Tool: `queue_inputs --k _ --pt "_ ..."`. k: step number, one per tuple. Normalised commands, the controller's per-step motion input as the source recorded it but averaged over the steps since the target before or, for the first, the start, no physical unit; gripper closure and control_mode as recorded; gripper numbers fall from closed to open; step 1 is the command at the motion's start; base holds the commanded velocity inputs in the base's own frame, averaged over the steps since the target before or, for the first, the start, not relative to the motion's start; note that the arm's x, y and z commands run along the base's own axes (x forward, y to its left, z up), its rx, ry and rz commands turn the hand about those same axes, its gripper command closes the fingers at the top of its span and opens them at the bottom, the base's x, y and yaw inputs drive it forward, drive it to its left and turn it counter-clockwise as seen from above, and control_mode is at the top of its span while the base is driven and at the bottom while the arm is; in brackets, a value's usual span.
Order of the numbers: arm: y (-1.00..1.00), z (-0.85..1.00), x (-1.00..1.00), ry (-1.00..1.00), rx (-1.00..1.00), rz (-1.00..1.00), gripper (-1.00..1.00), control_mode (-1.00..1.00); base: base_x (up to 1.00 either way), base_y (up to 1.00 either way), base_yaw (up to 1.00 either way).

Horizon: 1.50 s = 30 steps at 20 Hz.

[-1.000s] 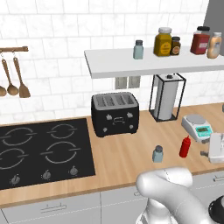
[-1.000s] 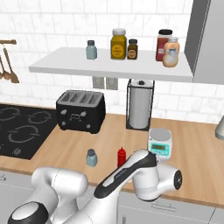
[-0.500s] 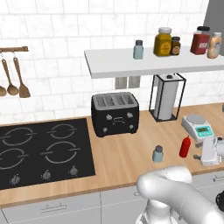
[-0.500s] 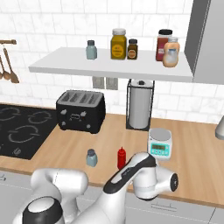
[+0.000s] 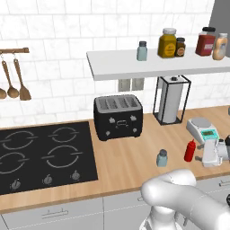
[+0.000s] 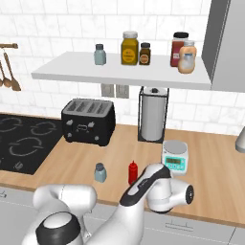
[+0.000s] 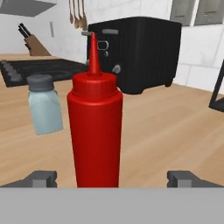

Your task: Put the shaker and condiment bottle from the counter next to their counterparts in the cabinet.

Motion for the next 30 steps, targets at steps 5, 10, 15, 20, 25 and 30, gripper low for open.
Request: queue_inputs --k 5,10,15,20,25,30 --pt "0.0 -0.05 0.06 0.04 0.06 0.0 -1.0 -1.0 0.0 0.0 0.0" --pt "0.0 -0.07 0.03 0.07 0.1 0.0 -1.0 -1.0 0.0 0.0 0.0" --pt "0.0 -0.03 0.03 0.06 0.1 0.0 -1.0 -1.0 0.0 0.0 0.0" --pt "0.07 0.0 0.02 0.04 0.09 0.0 -1.0 -1.0 0.0 0.0 0.0" --pt "0.19 0.0 0.0 0.02 0.07 0.0 -1.0 -1.0 0.0 0.0 0.0" --pt "0.22 0.0 0.01 0.02 0.04 0.0 -1.0 -1.0 0.0 0.0 0.0"
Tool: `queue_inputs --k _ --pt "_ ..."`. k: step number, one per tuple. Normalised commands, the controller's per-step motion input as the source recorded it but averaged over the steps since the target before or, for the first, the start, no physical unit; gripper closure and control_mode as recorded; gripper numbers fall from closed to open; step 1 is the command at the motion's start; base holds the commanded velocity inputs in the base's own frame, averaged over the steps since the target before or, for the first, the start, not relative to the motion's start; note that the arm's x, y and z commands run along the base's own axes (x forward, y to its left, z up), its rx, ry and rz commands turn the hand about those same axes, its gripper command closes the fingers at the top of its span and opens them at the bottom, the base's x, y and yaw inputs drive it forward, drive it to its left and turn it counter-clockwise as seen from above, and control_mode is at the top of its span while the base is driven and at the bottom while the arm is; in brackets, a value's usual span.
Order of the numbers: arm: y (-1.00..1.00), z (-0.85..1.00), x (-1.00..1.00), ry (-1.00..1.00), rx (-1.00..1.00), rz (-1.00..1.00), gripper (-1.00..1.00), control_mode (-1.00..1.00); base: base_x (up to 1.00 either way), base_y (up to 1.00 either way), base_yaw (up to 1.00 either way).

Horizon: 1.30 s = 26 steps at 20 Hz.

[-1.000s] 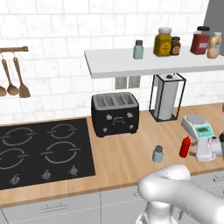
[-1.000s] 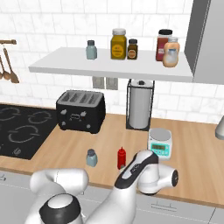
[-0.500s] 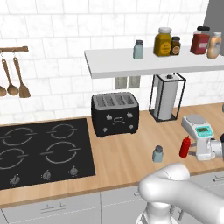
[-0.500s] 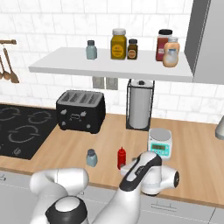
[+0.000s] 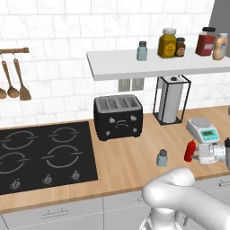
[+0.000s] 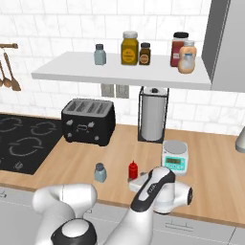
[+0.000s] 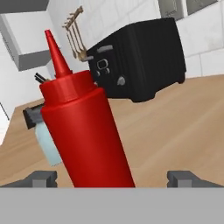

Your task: Put the shaker and condiment bottle from the counter next to their counterparts in the cabinet.

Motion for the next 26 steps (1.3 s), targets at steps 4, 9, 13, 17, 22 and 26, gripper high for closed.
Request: queue_inputs --k 4,9,13,17,22,26 --pt "0.18 0.0 0.06 0.0 0.02 0.0 -1.0 -1.0 0.0 0.0 0.0" --pt "0.28 -0.01 0.08 0.04 0.0 0.0 1.0 -1.0 0.0 0.0 0.0" --pt "0.02 0.02 0.0 0.01 0.0 -0.07 1.0 -1.0 0.0 0.0 0.0" --pt "0.0 0.45 -0.09 -0.25 0.0 -0.21 1.0 -1.0 0.0 0.0 0.0" --pt "0.0 0.76 0.0 -0.28 0.0 -0.13 1.0 -1.0 0.0 0.0 0.0" --pt "0.0 0.95 0.0 -0.02 0.0 -0.11 1.0 -1.0 0.0 0.0 0.0"
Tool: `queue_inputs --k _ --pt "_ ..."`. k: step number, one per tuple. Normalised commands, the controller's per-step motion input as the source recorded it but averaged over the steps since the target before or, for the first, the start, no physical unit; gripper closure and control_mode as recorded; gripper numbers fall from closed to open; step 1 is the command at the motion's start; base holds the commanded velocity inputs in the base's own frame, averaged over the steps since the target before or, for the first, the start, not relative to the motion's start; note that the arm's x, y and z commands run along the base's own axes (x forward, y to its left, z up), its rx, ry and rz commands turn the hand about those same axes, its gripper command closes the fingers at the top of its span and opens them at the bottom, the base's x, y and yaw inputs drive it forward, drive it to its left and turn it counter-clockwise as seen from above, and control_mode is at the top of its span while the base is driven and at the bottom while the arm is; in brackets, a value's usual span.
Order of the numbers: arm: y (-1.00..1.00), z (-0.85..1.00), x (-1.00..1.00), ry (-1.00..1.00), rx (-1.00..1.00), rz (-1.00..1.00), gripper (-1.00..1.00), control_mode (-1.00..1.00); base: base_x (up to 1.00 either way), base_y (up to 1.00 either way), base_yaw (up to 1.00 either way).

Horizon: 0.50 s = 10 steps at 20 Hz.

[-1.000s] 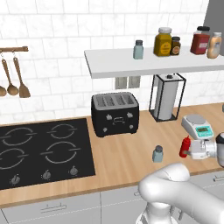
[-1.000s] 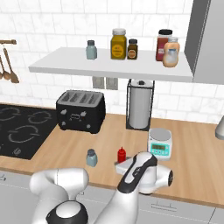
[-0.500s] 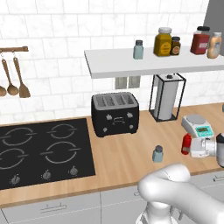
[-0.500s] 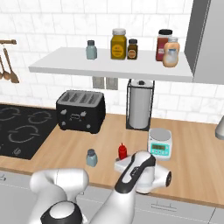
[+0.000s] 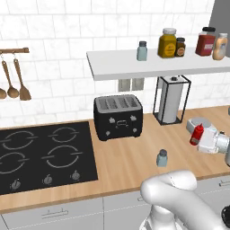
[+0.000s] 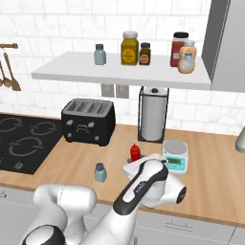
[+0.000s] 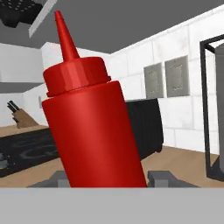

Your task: Put the shaker and condiment bottle from the counter next to their counterparts in the cabinet.

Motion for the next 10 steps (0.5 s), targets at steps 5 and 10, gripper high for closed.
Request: queue_inputs --k 5,10 --pt "0.0 0.93 -0.17 0.02 0.01 -0.17 1.0 -1.0 0.0 0.0 0.0" --pt "-0.03 0.82 -0.4 0.04 0.07 -0.24 1.0 -1.0 0.0 0.0 0.0"
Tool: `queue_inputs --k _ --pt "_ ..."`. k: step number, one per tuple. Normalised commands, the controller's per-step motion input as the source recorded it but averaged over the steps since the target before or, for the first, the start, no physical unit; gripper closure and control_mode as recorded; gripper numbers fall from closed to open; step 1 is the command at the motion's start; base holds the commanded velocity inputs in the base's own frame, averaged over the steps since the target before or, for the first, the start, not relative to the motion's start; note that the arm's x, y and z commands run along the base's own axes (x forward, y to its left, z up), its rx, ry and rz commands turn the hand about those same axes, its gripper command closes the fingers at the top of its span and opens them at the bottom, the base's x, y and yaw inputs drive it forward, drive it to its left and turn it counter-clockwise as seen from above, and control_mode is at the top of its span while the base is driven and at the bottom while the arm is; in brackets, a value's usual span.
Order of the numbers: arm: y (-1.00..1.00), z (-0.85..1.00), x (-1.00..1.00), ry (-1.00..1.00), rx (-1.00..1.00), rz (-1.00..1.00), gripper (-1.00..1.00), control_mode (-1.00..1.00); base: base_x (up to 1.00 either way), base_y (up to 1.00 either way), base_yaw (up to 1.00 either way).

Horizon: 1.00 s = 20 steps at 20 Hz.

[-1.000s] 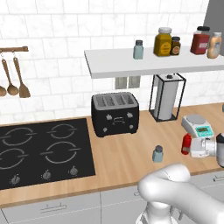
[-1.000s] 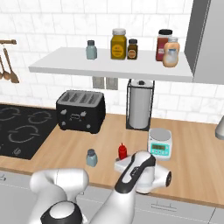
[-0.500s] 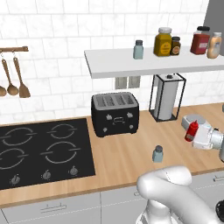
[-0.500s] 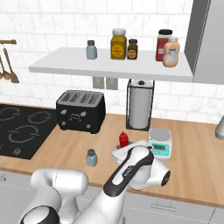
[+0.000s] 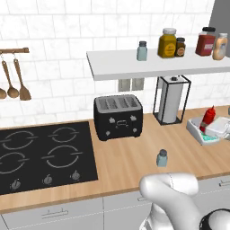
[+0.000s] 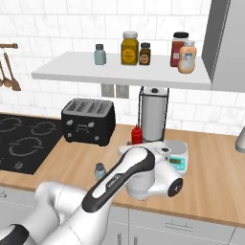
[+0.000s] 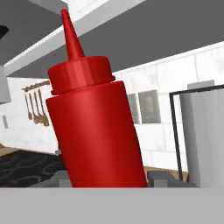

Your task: Put the shaker and condiment bottle from the counter next to their counterparts in the cabinet.

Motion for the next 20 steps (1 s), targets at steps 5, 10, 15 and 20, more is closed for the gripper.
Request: queue_inputs --k 5,10,15,20 --pt "-0.11 0.74 -0.76 0.11 0.18 -0.3 1.0 -1.0 0.0 0.0 0.0" --pt "-0.05 0.91 -0.67 0.07 0.17 -0.36 1.0 -1.0 0.0 0.0 0.0" --pt "0.0 0.91 -0.5 0.0 0.08 -0.38 1.0 -1.0 0.0 0.0 0.0" --pt "0.0 0.85 -0.5 0.0 0.02 -0.33 1.0 -1.0 0.0 0.0 0.0"
